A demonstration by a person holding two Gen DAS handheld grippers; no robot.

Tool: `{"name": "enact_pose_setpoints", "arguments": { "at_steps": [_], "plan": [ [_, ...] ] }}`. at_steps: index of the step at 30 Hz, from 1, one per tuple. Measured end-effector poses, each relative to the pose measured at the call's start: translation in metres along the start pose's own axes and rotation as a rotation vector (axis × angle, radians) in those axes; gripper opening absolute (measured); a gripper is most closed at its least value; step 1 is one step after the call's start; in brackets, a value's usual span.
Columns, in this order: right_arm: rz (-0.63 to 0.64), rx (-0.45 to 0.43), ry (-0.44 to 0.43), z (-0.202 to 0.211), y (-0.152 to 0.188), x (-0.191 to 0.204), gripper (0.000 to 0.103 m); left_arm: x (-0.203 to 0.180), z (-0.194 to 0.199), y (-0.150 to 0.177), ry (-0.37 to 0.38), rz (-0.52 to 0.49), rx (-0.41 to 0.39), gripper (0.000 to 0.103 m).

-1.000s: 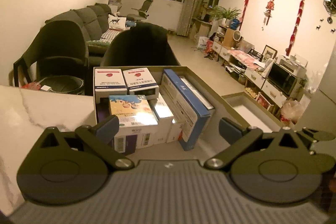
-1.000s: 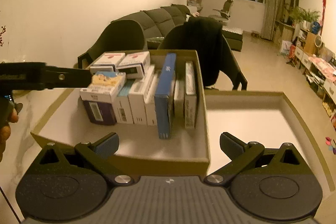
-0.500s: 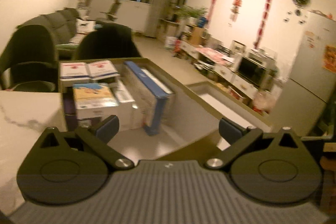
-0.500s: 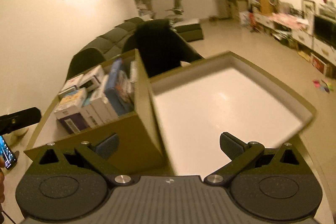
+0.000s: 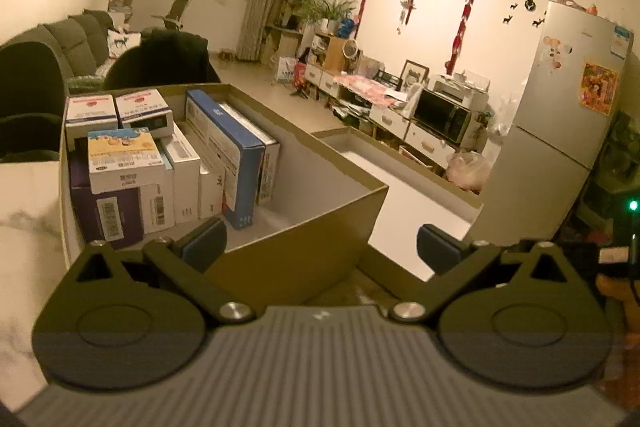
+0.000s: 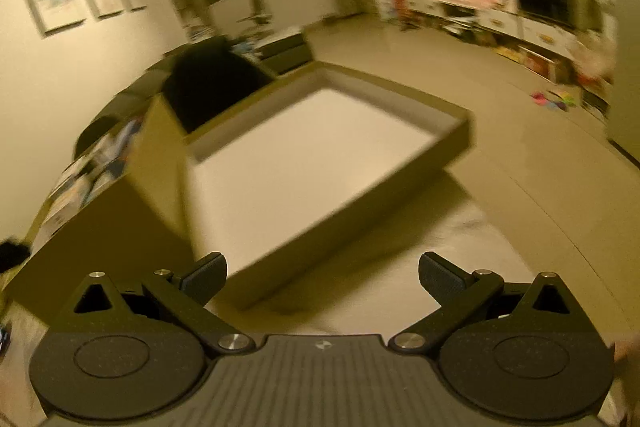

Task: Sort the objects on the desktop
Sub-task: 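Move the right tool to the rim of the empty tan lid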

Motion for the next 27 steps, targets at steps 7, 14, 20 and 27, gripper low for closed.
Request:
{"name": "enact_pose_setpoints", "arguments": {
  "at_steps": [7,14,20,27],
  "plan": [
    [-0.140,-0.024,0.075,-0.008,-0.012,-0.052,0.103,-0.010,0.008,0.002,0.034,0.014,-0.013,0.103],
    [-0.258,-0.035,0.047,-0.024,-0.026,-0.076,0.103,-0.013,0.010,0.008,0.033,0.025,0.003,0.103],
    [-0.318,-0.023,0.013,-0.040,-0.037,-0.088,0.103,-0.009,0.013,0.022,0.036,0.078,0.013,0.103],
    [-0.393,0.008,-0.078,-0.057,-0.047,-0.092,0.102,0.000,0.009,0.039,0.034,0.141,0.046,0.103]
  ]
}}
Point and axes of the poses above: each gripper's, at about its wrist camera, not at the fingertips, and z roughly against the way its jaws point, x to its left, y to its underside, the point moved 9 cm from there along -z, roughly the way its jaws point, and after that the axes turned 7 degrees about x, right-handed, at the moved point
